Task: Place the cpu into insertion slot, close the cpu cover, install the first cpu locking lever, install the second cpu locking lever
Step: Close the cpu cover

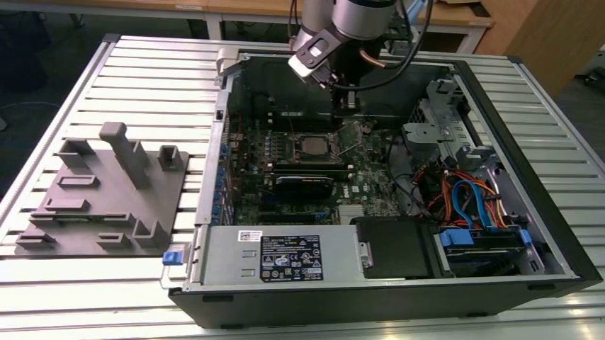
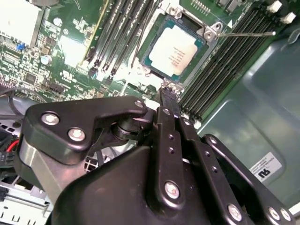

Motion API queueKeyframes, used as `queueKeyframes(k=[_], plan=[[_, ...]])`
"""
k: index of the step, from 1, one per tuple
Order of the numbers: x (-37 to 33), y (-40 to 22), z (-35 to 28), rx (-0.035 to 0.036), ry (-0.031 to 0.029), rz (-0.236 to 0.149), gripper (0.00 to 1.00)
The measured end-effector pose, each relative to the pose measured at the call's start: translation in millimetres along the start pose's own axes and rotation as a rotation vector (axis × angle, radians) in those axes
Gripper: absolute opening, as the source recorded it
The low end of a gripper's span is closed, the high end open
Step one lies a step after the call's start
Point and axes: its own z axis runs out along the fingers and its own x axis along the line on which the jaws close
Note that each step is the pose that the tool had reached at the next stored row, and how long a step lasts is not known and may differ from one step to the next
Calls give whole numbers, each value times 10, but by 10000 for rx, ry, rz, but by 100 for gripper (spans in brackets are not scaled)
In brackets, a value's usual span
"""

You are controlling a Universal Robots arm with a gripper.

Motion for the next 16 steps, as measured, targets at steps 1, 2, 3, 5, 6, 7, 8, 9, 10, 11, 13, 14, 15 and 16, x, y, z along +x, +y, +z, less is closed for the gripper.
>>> queueKeyframes(k=[1, 2, 3, 5, 6, 7, 8, 9, 10, 11, 13, 14, 15, 16], plan=[[0, 12, 0, 0, -1, -5, 10], [-1, 32, 0, 1, -1, -8, 10], [-2, 61, -1, 1, -1, -12, 10], [-2, 122, -1, 0, 0, -17, 10], [-3, 152, -2, 1, -1, -18, 10], [-3, 182, -2, 1, -2, -19, 10], [-3, 205, -3, 1, -3, -20, 10], [-3, 210, -3, 1, -2, -20, 10], [-3, 210, -2, 1, -2, -19, 10], [-3, 210, -2, 0, -1, -19, 10], [-3, 210, -2, 1, -1, -18, 10], [-3, 216, -2, 1, 0, -20, 10], [-4, 244, -2, 0, 1, -20, 10], [-4, 275, -2, 1, 0, -18, 10]])
